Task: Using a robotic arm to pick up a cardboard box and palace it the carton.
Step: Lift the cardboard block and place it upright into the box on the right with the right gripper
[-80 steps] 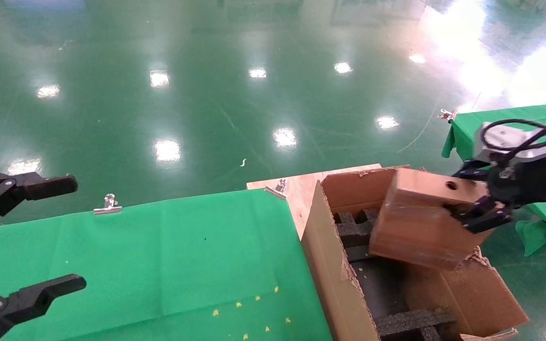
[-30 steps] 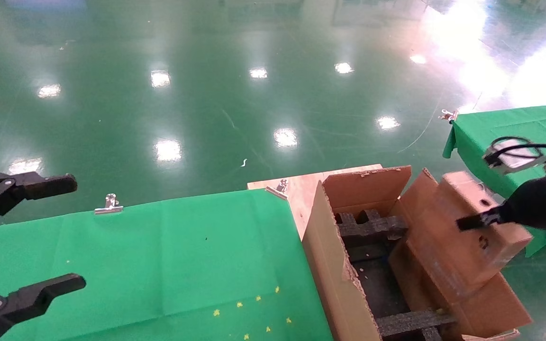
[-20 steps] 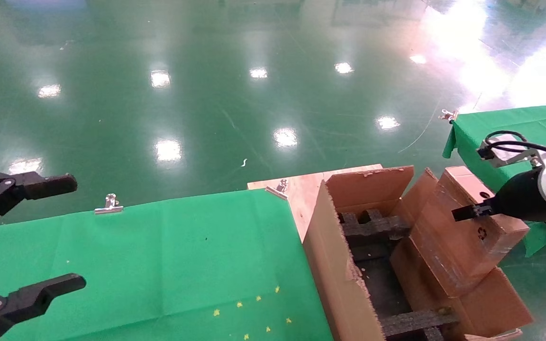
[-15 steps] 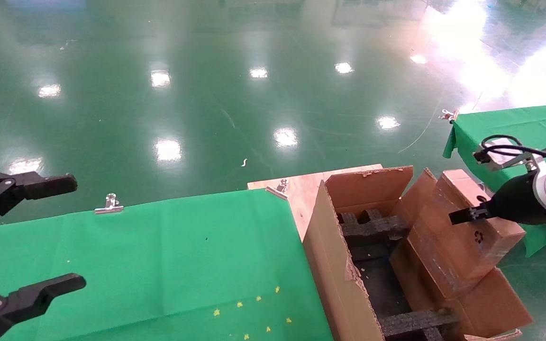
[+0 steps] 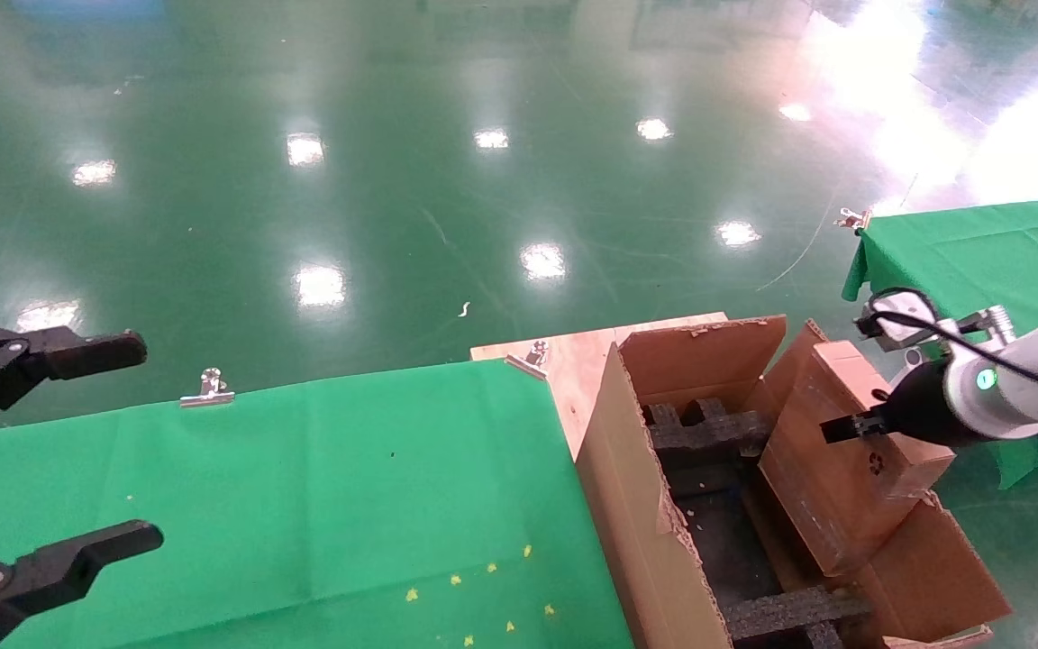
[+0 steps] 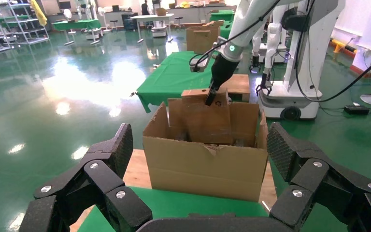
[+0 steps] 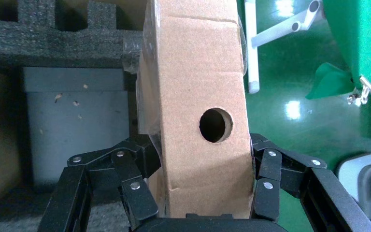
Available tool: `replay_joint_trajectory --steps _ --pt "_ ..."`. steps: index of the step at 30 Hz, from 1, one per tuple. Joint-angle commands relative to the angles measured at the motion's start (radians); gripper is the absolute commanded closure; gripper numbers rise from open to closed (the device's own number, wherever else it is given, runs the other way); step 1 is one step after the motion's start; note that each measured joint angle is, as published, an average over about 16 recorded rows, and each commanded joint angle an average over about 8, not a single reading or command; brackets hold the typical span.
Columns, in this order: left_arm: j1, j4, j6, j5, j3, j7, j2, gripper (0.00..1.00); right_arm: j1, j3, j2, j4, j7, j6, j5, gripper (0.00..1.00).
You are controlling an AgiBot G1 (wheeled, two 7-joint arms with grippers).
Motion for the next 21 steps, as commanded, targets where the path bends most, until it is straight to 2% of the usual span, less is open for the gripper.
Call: replay_joint_trajectory --steps 1,21 --pt "0.0 0.0 0.0 0.0 0.0 0.0 0.0 0.0 -0.018 -0.007 -0.01 0.0 0.024 0.015 -0.022 1.0" --pt "0.0 0.0 0.0 0.0 0.0 0.0 0.0 0.0 -0.185 -0.05 -0.051 -0.008 0.19 0.15 -0.122 1.0"
